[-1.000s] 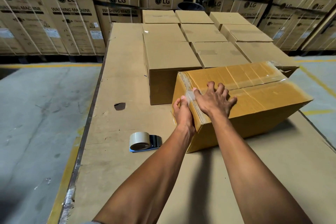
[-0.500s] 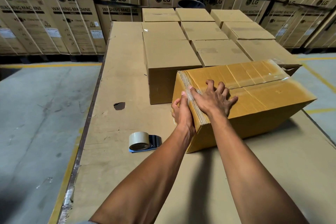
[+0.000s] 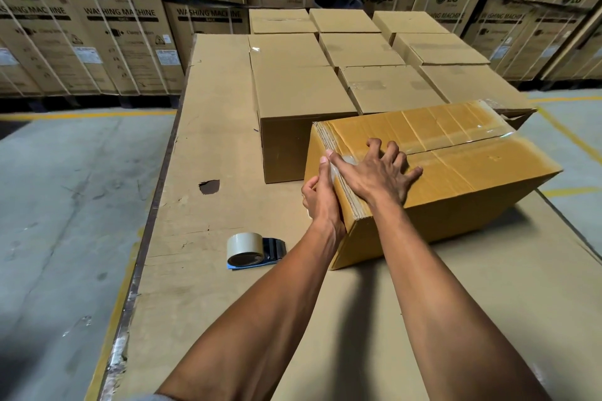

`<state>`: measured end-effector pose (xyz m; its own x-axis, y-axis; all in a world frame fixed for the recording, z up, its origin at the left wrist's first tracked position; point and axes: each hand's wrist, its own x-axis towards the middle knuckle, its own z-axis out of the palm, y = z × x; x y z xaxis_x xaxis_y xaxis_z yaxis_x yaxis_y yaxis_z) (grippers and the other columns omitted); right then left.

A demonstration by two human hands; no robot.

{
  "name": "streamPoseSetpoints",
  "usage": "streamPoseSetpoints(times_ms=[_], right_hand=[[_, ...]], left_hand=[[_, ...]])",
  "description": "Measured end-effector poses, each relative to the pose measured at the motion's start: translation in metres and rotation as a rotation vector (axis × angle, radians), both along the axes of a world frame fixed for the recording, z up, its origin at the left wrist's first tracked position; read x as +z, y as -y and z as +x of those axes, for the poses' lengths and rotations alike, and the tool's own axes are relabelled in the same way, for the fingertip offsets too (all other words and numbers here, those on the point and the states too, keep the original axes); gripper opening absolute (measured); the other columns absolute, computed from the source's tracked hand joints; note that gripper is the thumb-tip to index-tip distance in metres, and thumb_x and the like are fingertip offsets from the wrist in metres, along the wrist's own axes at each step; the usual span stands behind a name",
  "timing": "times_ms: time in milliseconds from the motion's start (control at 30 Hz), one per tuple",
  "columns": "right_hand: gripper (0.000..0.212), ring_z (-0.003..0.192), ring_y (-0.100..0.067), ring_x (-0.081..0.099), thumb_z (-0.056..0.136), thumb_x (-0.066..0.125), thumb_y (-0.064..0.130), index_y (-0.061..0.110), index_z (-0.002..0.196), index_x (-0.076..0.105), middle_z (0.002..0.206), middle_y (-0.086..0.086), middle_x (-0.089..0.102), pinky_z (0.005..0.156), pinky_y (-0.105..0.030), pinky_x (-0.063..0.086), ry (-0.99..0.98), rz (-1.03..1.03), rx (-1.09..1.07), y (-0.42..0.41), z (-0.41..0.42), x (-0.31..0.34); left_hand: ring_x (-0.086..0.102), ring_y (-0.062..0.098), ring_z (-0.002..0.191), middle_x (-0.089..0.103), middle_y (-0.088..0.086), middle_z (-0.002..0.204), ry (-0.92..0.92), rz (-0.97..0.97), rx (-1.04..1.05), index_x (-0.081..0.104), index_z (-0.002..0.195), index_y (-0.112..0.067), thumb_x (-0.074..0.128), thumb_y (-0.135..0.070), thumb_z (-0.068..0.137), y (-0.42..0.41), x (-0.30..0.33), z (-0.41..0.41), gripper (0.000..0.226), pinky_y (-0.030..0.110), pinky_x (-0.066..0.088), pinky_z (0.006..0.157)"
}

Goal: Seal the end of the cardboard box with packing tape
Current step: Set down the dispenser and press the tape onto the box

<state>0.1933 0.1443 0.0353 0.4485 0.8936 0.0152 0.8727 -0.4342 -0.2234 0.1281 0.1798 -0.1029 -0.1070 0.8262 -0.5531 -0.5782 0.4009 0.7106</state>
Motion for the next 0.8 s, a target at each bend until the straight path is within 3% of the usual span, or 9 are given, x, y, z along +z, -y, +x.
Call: streamPoseSetpoints(times_ms=[100, 167, 300, 367, 433, 533, 600, 700, 800], right_hand=[[0.110, 0.156, -0.040, 0.022, 0.073, 0.019, 0.102, 0.035, 0.159, 0.031, 0.168, -0.016, 0.026, 0.122, -0.075, 0.005, -0.026, -0.012, 0.004, -0.003, 0.003, -0.003], [0.095, 0.157, -0.040, 0.022, 0.082, 0.022, 0.094, 0.037, 0.158, 0.031, 0.168, -0.016, 0.026, 0.122, -0.076, 0.004, -0.026, -0.015, 0.011, -0.006, 0.004, -0.005], [0.065, 0.154, -0.040, 0.026, 0.098, 0.030, 0.070, 0.039, 0.155, 0.031, 0.163, -0.015, 0.029, 0.121, -0.076, 0.007, -0.005, -0.005, 0.015, -0.006, 0.005, -0.009], [0.056, 0.153, -0.039, 0.027, 0.102, 0.032, 0.061, 0.039, 0.154, 0.031, 0.163, -0.014, 0.030, 0.120, -0.076, 0.009, 0.006, 0.000, 0.014, -0.006, 0.004, -0.009], [0.062, 0.152, -0.039, 0.028, 0.100, 0.026, 0.065, 0.036, 0.155, 0.032, 0.164, -0.014, 0.030, 0.120, -0.076, 0.009, 0.007, 0.015, 0.013, -0.005, 0.004, -0.008], [0.105, 0.154, -0.041, 0.026, 0.081, 0.009, 0.095, 0.029, 0.159, 0.032, 0.166, -0.015, 0.030, 0.121, -0.076, 0.005, -0.030, 0.028, 0.006, -0.001, 0.002, -0.002], [0.120, 0.155, -0.041, 0.025, 0.071, 0.010, 0.104, 0.027, 0.160, 0.030, 0.167, -0.015, 0.029, 0.121, -0.076, 0.006, -0.015, 0.015, 0.014, 0.000, 0.001, -0.001], [0.113, 0.156, -0.041, 0.023, 0.072, 0.017, 0.103, 0.032, 0.160, 0.029, 0.169, -0.014, 0.026, 0.121, -0.076, 0.005, -0.020, -0.008, 0.019, -0.001, 0.002, -0.002], [0.087, 0.156, -0.042, 0.023, 0.087, 0.024, 0.088, 0.037, 0.157, 0.031, 0.168, -0.015, 0.026, 0.121, -0.077, 0.004, -0.024, -0.007, 0.027, -0.004, 0.004, -0.006]], left_hand=[[0.080, 0.037, 0.117, 0.074, 0.011, 0.134, -0.001, -0.019, 0.027, 0.077, 0.109, -0.043, 0.089, -0.099, 0.048, 0.000, -0.005, 0.000, 0.083, 0.062, 0.066, 0.099], [0.076, 0.037, 0.123, 0.070, 0.011, 0.138, -0.014, -0.016, 0.061, 0.071, 0.095, -0.053, 0.085, -0.093, 0.057, -0.005, -0.012, 0.000, 0.057, 0.064, 0.063, 0.105], [0.070, 0.037, 0.127, 0.066, 0.009, 0.140, -0.081, -0.038, 0.081, 0.069, 0.089, -0.061, 0.066, -0.060, 0.076, -0.002, -0.010, -0.004, 0.013, 0.063, 0.059, 0.112], [0.073, 0.036, 0.122, 0.066, 0.011, 0.141, -0.106, -0.043, 0.083, 0.069, 0.090, -0.061, 0.059, -0.048, 0.082, 0.002, -0.009, -0.006, 0.018, 0.062, 0.061, 0.112], [0.073, 0.035, 0.121, 0.067, 0.011, 0.142, -0.117, -0.047, 0.061, 0.069, 0.098, -0.053, 0.065, -0.064, 0.079, 0.004, -0.005, -0.007, 0.023, 0.061, 0.061, 0.111], [0.071, 0.035, 0.123, 0.066, 0.011, 0.138, -0.092, -0.038, 0.016, 0.068, 0.116, -0.033, 0.068, -0.107, 0.060, 0.008, 0.008, -0.006, 0.093, 0.061, 0.061, 0.108], [0.069, 0.034, 0.123, 0.062, 0.011, 0.138, -0.085, -0.023, -0.035, 0.065, 0.124, -0.027, 0.071, -0.108, 0.058, 0.012, 0.015, -0.006, 0.105, 0.061, 0.061, 0.107], [0.073, 0.035, 0.119, 0.065, 0.011, 0.137, -0.058, -0.028, -0.024, 0.069, 0.120, -0.029, 0.076, -0.108, 0.051, 0.012, 0.015, -0.008, 0.105, 0.060, 0.065, 0.102], [0.079, 0.038, 0.117, 0.072, 0.015, 0.139, -0.046, -0.035, 0.032, 0.075, 0.113, -0.037, 0.075, -0.110, 0.045, -0.005, -0.013, -0.004, 0.099, 0.062, 0.067, 0.099]])
